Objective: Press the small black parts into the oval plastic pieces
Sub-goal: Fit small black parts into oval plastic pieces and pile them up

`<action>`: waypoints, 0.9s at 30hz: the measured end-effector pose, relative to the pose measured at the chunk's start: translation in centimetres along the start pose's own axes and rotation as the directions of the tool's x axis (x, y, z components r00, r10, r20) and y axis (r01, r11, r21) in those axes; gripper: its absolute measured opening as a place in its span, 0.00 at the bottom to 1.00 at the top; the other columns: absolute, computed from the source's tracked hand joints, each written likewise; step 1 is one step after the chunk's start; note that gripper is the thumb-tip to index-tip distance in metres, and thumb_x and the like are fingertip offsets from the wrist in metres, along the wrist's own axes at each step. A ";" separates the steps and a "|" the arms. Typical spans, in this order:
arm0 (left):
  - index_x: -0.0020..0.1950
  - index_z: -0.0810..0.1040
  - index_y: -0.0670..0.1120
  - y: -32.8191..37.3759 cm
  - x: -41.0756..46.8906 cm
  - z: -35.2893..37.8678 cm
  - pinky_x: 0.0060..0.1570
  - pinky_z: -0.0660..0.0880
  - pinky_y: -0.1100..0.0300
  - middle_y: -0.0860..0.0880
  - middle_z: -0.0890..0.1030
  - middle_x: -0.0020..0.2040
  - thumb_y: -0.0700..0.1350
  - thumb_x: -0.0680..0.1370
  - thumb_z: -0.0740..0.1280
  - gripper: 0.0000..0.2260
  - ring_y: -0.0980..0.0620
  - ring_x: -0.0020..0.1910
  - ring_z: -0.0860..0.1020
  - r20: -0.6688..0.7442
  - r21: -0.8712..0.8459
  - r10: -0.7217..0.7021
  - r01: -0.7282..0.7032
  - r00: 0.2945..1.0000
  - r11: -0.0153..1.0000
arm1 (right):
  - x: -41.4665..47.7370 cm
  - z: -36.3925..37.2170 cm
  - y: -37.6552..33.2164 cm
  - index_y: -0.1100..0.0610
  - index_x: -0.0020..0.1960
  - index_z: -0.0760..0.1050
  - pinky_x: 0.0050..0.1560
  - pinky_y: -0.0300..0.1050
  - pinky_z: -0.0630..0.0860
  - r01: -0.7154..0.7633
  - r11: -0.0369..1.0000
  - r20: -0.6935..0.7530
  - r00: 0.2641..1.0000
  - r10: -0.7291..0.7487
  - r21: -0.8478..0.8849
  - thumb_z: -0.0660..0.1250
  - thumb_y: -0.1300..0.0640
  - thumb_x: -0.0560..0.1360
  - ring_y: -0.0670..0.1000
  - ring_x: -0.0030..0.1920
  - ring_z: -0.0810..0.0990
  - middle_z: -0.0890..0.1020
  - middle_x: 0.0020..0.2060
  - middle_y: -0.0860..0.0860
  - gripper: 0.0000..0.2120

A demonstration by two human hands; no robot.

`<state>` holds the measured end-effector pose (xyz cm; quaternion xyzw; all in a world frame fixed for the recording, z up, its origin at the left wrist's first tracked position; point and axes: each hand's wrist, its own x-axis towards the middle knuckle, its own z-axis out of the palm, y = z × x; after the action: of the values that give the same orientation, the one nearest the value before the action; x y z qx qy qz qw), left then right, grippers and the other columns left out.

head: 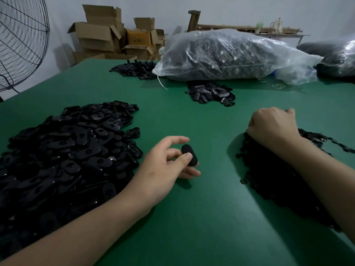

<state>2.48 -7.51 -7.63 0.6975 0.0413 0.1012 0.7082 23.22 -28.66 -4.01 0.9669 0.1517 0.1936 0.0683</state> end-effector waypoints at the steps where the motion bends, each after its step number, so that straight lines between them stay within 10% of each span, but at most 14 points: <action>1: 0.63 0.75 0.47 0.0 0.0 0.0 0.43 0.83 0.60 0.40 0.85 0.46 0.36 0.83 0.64 0.10 0.45 0.42 0.87 -0.004 -0.008 0.002 -0.002 1.000 1.000 | 0.0 -0.1 0.0 0.61 0.35 0.80 0.48 0.51 0.60 0.003 1.000 0.007 1.000 -0.003 0.002 0.67 0.60 0.70 0.55 0.33 0.72 0.77 0.29 0.55 0.07; 8: 0.58 0.79 0.47 -0.3 0.0 0.0 0.42 0.84 0.56 0.47 0.83 0.46 0.37 0.82 0.68 0.08 0.46 0.40 0.87 -0.025 0.074 0.034 -0.032 0.999 0.997 | -0.4 -2.3 -0.1 0.53 0.38 0.84 0.56 0.53 0.66 0.064 0.992 -0.222 0.974 -0.038 0.113 0.71 0.55 0.73 0.56 0.36 0.78 0.83 0.32 0.51 0.06; 15: 0.58 0.82 0.53 0.0 -0.2 0.1 0.34 0.76 0.65 0.48 0.82 0.48 0.39 0.82 0.68 0.11 0.53 0.37 0.86 -0.015 0.195 0.063 -0.059 0.998 0.979 | -1.8 -1.8 -0.6 0.50 0.43 0.85 0.54 0.53 0.70 0.066 0.982 0.029 0.997 -0.072 0.175 0.69 0.54 0.73 0.58 0.45 0.81 0.85 0.40 0.50 0.06; 27: 0.60 0.81 0.53 -0.1 -0.2 0.3 0.33 0.77 0.64 0.50 0.82 0.48 0.41 0.81 0.68 0.10 0.57 0.38 0.84 -0.051 0.239 0.060 -0.046 0.997 0.970 | -2.1 -1.0 0.6 0.48 0.42 0.85 0.53 0.53 0.68 0.062 0.982 -0.102 0.994 -0.044 0.179 0.71 0.53 0.73 0.57 0.46 0.80 0.84 0.37 0.48 0.04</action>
<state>2.35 -7.88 -7.79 0.7749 0.0551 0.1344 0.6152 21.19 -29.82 -3.75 0.9540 0.1976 0.2243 -0.0228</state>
